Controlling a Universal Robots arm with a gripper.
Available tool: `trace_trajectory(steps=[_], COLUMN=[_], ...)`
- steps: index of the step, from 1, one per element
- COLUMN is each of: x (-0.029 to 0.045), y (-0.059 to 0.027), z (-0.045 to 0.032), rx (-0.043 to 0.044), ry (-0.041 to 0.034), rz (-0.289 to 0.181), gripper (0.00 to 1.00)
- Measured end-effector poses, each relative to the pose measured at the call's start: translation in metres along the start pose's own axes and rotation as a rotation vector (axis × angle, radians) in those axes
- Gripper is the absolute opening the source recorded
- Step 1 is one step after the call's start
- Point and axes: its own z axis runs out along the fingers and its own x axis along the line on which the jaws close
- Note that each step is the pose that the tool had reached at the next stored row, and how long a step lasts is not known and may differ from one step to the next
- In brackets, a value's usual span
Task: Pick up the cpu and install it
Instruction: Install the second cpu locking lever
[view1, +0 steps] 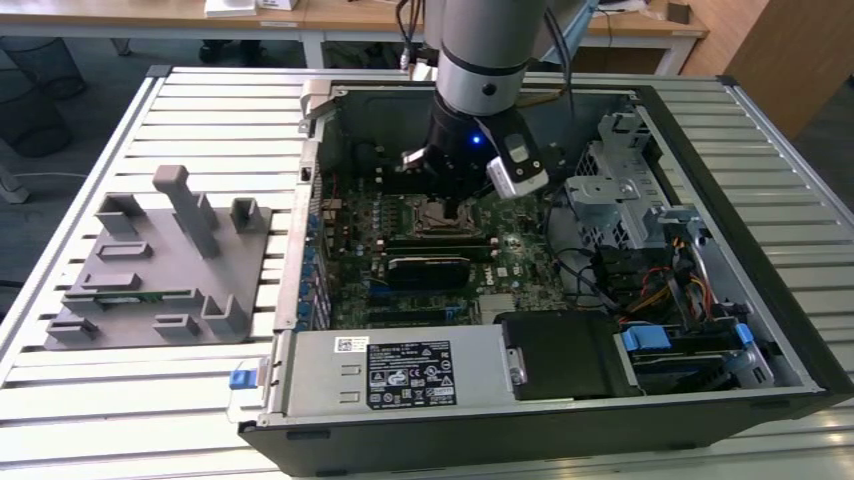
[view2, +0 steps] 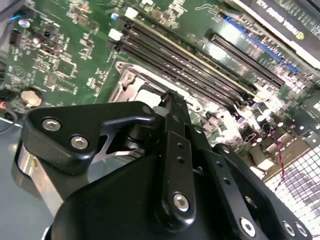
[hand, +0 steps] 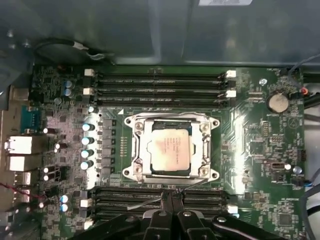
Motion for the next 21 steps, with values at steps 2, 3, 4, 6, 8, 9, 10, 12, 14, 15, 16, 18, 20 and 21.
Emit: trace_trajectory(steps=[2, 3, 4, 6, 8, 9, 10, 12, 14, 15, 16, 18, 20, 21], x=[0.0043, 0.0075, 0.0087, 0.0108, 0.0118, 0.0125, 0.0135, 0.0162, 0.0185, 0.0193, 0.02, 0.0215, 0.0228, 0.0231], y=[-0.001, -0.0012, -0.0012, -0.0012, -0.0014, -0.0015, -0.0016, -0.0018, -0.0022, -0.0025, -0.0027, -0.0036, -0.0059, -0.0075], z=[0.0015, 0.002, 0.0023, 0.0032, 0.0052, 0.0064, 0.0074, 0.0099, 0.0119, 0.0127, 0.0136, 0.0156, 0.0175, 0.0181], rx=[0.0001, 0.0002, 0.0001, -0.0001, 0.0001, 0.0001, 0.0, 0.0001, -0.0028, -0.0063, -0.0101, -0.0155, -0.019, -0.0202], ry=[0.0001, 0.0002, 0.0, -0.0007, -0.0007, -0.0007, -0.0007, -0.0006, -0.0005, -0.0005, -0.0006, -0.0007, -0.0007, -0.0007], rz=[0.0, 0.0, 0.0, 0.0, 0.0, 0.0, 0.0, 0.0, 0.0, 0.0, 0.0, -0.001, -0.001, -0.001], gripper=[0.11, 0.11, 0.11, 0.11, 0.11, 0.11, 0.11, 0.11, 0.11, 0.11, 0.11, 0.11, 0.11, 0.11])
